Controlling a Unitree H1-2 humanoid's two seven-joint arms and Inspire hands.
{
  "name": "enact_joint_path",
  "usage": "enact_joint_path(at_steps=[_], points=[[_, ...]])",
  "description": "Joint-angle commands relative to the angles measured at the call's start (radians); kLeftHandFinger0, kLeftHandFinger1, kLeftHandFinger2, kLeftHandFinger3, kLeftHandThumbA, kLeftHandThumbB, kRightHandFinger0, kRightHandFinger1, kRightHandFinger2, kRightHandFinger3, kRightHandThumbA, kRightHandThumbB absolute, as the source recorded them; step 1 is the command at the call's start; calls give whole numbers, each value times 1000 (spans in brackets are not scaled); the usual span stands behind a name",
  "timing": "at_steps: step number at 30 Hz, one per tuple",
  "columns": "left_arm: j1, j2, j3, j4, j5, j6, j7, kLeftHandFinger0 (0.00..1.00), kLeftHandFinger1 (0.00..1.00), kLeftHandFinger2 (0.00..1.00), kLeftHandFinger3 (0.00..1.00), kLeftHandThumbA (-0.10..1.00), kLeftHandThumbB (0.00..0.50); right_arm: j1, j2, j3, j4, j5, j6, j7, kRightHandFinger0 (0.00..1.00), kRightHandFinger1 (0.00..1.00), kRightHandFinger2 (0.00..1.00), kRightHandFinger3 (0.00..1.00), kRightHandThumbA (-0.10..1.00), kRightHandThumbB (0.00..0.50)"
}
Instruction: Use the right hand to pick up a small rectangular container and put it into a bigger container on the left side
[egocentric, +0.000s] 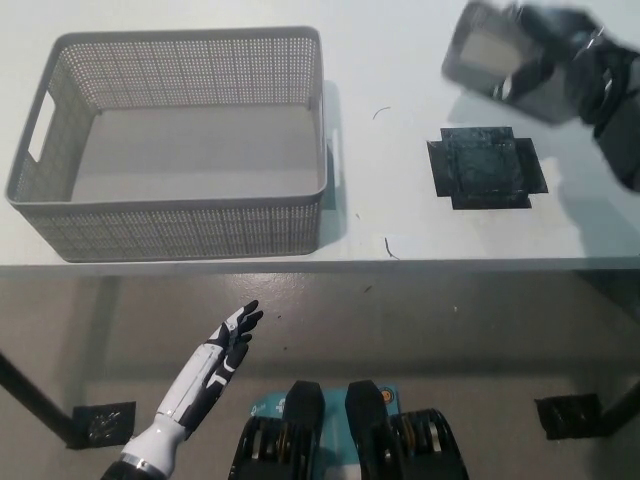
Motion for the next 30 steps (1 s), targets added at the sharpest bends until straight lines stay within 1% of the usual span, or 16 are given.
enact_joint_path(at_steps=[1,4,10,14,15,16,19,21,22,24,25,26,27,28,29,30], points=[[-28,18,0,-27,8,-31,-13,1000,1000,1000,1000,1000,271,-239,-100,-71,-123,55,-106,-116,68,471,791,935,-100,142],[-30,21,0,-23,9,-32,-14,1000,1000,1000,1000,1000,268,-263,-108,-80,-180,43,-112,-101,25,412,758,921,-100,148],[-26,19,-2,-23,4,-33,-16,1000,1000,1000,1000,1000,266,-299,-54,-82,-221,35,-114,-80,0,389,754,903,-100,198],[-21,18,-7,-28,12,-34,-15,1000,1000,1000,1000,1000,257,-315,14,-54,-243,8,-72,-58,0,400,795,943,-100,183],[-22,18,-8,-29,14,-32,-15,1000,1000,1000,1000,1000,257,-318,34,-46,-242,1,-71,-61,0,396,796,946,-100,179],[-21,18,-8,-30,13,-28,-16,1000,1000,1000,1000,1000,259,-328,69,-43,-220,6,-97,-67,0,389,782,930,-100,189],[-23,20,-9,-33,11,-17,-19,1000,1000,1000,1000,1000,277,-352,142,-28,-175,1,-95,-83,25,422,811,941,-100,223],[-23,20,-9,-37,10,-9,-19,1000,1000,1000,1000,1000,281,-366,192,-24,-146,5,-102,-97,4,426,817,940,-100,222],[-23,20,-9,-38,7,-6,-21,1000,1000,1000,1000,1000,281,-372,206,-17,-133,0,-106,-105,13,434,812,925,-100,220],[-24,23,-11,-39,-5,-10,-31,1000,1000,1000,1000,1000,268,-387,276,-7,-108,-3,-88,-131,0,383,759,830,-100,218],[-25,23,-11,-36,-4,-15,-32,1000,1000,1000,1000,1000,267,-389,287,-10,-101,4,-94,-137,0,364,741,807,-100,224],[-23,24,-12,-35,1,-18,-31,1000,1000,1000,1000,1000,266,-395,326,-5,-84,6,-101,-139,0,368,731,775,-100,213],[-24,24,-12,-34,-2,-20,-33,1000,1000,1000,1000,1000,265,-395,339,-9,-78,12,-104,-141,0,370,733,778,-100,217],[-26,23,-11,-31,-3,-27,-33,1000,1000,1000,1000,1000,256,-396,359,-19,-72,26,-102,-134,0,380,756,823,-100,200],[-24,23,-10,-35,-4,-22,-35,1000,1000,1000,1000,1000,258,-395,380,-15,-66,21,-100,-149,0,372,749,810,-100,206],[-25,24,-11,-34,-4,-24,-37,1000,1000,1000,1000,1000,258,-394,402,-7,-50,13,-97,-168,0,373,744,760,-100,221]])
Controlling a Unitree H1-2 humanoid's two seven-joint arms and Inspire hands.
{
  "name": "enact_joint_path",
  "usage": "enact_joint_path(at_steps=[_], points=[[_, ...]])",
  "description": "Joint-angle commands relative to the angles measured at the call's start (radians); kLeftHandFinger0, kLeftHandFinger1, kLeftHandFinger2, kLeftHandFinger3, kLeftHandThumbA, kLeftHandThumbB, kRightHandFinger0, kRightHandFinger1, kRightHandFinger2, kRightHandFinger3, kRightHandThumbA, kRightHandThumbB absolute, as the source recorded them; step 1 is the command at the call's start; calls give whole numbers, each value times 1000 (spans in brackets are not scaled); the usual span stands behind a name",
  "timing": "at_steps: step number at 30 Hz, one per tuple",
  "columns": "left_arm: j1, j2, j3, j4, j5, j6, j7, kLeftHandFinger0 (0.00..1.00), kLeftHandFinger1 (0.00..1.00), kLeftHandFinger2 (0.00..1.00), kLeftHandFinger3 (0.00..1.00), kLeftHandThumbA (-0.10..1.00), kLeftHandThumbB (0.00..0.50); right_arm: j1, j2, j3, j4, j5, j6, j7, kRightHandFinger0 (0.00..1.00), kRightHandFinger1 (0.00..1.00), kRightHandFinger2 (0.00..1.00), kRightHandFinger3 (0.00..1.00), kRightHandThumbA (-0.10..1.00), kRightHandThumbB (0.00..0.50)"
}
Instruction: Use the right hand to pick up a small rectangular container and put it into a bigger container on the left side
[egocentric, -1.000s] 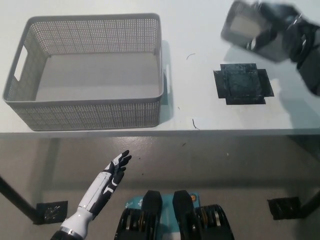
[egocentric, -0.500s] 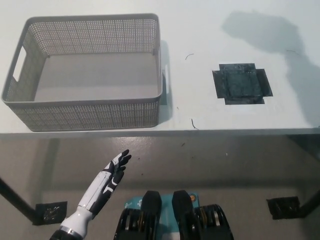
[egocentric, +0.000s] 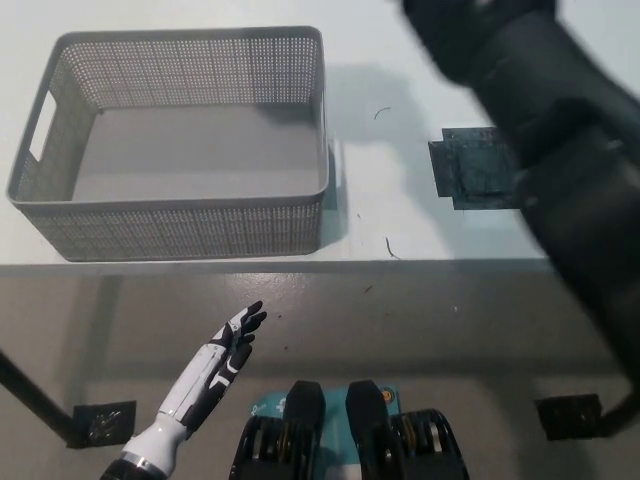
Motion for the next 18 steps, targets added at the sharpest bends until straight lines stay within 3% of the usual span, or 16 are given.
enact_joint_path(at_steps=[1,5,6,10,11,12,13,14,16,18], points=[[-20,17,-1,-32,-3,-21,-20,1000,1000,1000,1000,1000,265,-113,62,7,26,0,-8,-85,0,358,717,715,-100,229],[-21,20,-2,-33,2,-20,-26,1000,1000,1000,1000,1000,264,-118,116,11,59,7,46,-63,0,208,496,410,-84,267],[-19,22,-2,-38,-1,-17,-29,1000,1000,1000,1000,1000,262,-103,132,15,71,5,51,-67,0,190,481,394,-91,237],[-22,28,-2,-47,-6,-5,-38,1000,1000,1000,1000,1000,257,-70,159,18,94,9,81,-56,0,162,532,383,-100,262],[-24,31,-2,-47,-5,-3,-40,1000,1000,1000,1000,1000,257,-58,167,17,98,10,86,-58,186,281,600,420,-100,273],[-24,31,-1,-48,-5,-3,-41,1000,1000,1000,1000,1000,257,-57,168,17,99,10,87,-58,224,294,560,409,-100,274],[-24,30,-1,-48,-4,-6,-41,1000,1000,1000,1000,1000,258,-35,176,16,103,14,90,-54,140,238,446,472,-100,264],[-25,30,-2,-49,0,-5,-40,1000,1000,1000,1000,1000,260,-27,179,19,105,12,90,-53,18,128,327,389,-100,255],[-27,33,-2,-53,4,-2,-42,1000,1000,1000,1000,1000,260,-2,190,32,110,0,98,-50,0,35,282,353,-100,257],[-30,33,0,-55,5,5,-42,1000,1000,1000,1000,1000,259,16,199,40,113,-4,109,-47,0,6,249,311,-100,261]])
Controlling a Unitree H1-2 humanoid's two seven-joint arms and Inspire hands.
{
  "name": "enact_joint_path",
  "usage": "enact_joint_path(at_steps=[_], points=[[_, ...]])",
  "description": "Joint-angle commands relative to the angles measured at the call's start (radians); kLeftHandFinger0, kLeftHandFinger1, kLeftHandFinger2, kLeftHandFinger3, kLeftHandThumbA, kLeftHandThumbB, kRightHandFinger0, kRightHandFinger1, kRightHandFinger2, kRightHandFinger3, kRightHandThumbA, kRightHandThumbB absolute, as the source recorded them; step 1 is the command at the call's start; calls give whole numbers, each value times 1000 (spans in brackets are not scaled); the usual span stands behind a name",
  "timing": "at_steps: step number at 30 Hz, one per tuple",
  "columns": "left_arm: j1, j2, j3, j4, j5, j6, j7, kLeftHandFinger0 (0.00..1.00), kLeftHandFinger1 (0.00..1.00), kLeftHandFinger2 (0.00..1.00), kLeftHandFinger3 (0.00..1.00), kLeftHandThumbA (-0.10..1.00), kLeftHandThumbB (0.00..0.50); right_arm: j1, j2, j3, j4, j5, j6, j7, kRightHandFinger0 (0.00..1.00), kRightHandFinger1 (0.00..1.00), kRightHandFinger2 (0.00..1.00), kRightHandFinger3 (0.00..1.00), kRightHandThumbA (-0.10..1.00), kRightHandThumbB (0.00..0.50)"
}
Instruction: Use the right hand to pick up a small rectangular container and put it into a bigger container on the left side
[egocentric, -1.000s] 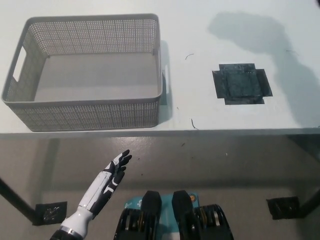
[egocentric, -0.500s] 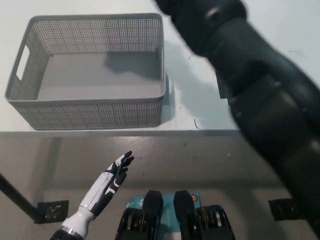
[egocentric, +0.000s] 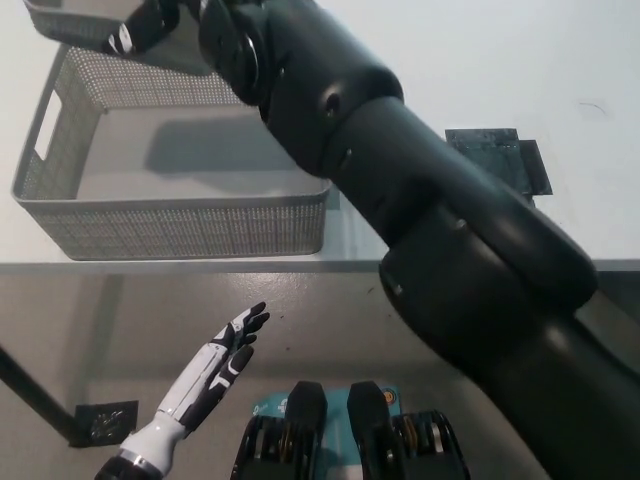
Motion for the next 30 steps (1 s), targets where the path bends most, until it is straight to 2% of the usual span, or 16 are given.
enact_joint_path(at_steps=[1,2,4,5,6,7,8,9,10,11,12,13,14,19,24,30], points=[[-25,17,5,-40,0,4,-13,1000,1000,1000,1000,1000,258,-6,20,22,7,-9,45,-35,0,2,240,299,-100,265],[-25,18,4,-40,-1,2,-14,1000,1000,1000,1000,1000,256,6,25,25,9,-10,50,-34,20,28,258,298,-100,281],[-26,21,3,-39,1,-1,-17,1000,1000,1000,1000,1000,255,27,33,39,11,-17,52,-36,0,1,177,262,-100,290],[-27,22,2,-37,2,-4,-18,1000,1000,1000,1000,1000,255,44,39,58,15,-33,65,-34,64,94,267,534,-100,267],[-31,22,1,-36,5,-6,-17,1000,1000,1000,1000,1000,256,51,41,66,16,-37,72,-31,39,86,260,618,-100,265],[-31,24,1,-37,9,-7,-18,1000,1000,1000,1000,1000,256,56,42,71,17,-34,78,-26,27,80,252,634,-100,263],[-31,24,1,-41,6,-2,-20,1000,1000,1000,1000,1000,258,67,46,73,19,-32,85,-13,1,3,149,585,-74,254],[-31,25,1,-45,5,2,-22,1000,1000,1000,1000,1000,260,72,47,78,20,-32,90,-7,0,0,136,563,-67,251],[-32,25,1,-47,4,5,-23,1000,1000,1000,1000,1000,261,72,47,78,20,-30,92,2,103,157,334,744,93,259],[-35,25,3,-49,3,12,-25,1000,1000,1000,1000,1000,261,70,46,77,23,-22,106,71,522,666,951,1000,475,338],[-37,26,3,-48,0,13,-29,1000,1000,1000,1000,1000,261,67,45,82,24,-22,110,103,722,922,1000,1000,590,391],[-39,26,2,-46,1,13,-29,1000,1000,1000,1000,1000,263,67,43,82,24,-20,110,121,976,1000,1000,1000,649,402],[-43,28,0,-40,8,7,-28,1000,1000,1000,1000,1000,264,71,39,67,23,-2,103,134,1000,1000,1000,1000,667,437],[-53,31,-3,-41,7,15,-33,1000,1000,1000,1000,1000,270,68,29,50,19,14,96,141,1000,1000,1000,1000,758,447],[-53,33,-5,-48,2,29,-41,1000,1000,1000,1000,1000,289,57,25,49,17,18,101,153,1000,1000,1000,1000,872,500],[-53,27,-5,-46,3,28,-44,1000,1000,1000,1000,1000,285,-4,-18,29,1,36,54,126,1000,1000,1000,1000,1000,500]])
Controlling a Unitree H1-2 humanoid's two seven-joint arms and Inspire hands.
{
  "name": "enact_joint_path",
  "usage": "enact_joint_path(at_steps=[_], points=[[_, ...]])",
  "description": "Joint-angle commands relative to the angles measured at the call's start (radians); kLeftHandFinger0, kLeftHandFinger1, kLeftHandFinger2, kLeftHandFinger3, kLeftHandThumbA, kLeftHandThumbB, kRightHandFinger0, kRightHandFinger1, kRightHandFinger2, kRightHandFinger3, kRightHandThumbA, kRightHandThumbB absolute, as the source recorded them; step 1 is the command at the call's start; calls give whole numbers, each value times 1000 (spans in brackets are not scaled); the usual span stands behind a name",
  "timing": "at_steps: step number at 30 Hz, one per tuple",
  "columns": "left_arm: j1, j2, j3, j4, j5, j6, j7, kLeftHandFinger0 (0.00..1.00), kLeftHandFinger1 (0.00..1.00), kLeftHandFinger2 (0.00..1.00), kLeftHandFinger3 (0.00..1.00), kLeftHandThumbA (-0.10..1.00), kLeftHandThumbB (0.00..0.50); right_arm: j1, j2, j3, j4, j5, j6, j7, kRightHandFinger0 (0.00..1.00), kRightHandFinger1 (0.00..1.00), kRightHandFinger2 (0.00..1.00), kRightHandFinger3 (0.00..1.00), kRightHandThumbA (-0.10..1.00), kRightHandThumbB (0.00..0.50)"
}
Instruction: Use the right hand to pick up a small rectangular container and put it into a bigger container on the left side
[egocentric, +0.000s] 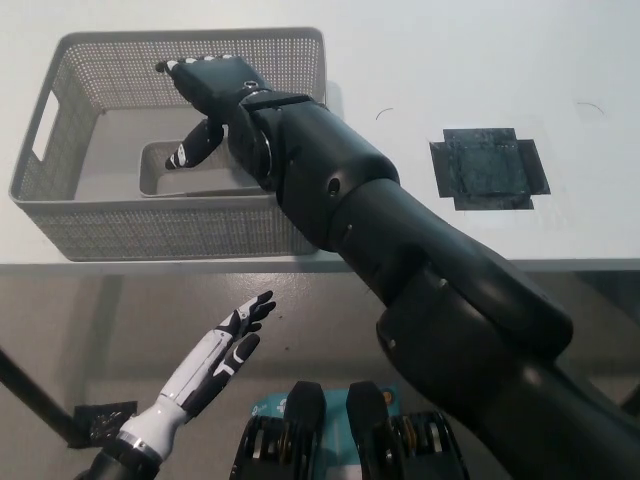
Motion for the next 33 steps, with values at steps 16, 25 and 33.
enact_joint_path(at_steps=[16,25,33], points=[[-21,14,8,-4,-11,-30,-15,1000,1000,1000,1000,1000,263,-116,-511,-341,-570,233,-205,98,1000,1000,1000,1000,1000,444],[-19,9,3,2,8,-32,-8,1000,1000,1000,1000,1000,266,368,-617,-454,-1261,379,1,196,1000,1000,1000,1000,1000,364],[-15,-2,2,6,0,-30,-8,1000,1000,1000,1000,1000,268,781,-544,-457,-1699,397,-39,112,1000,1000,1000,1000,1000,390]])
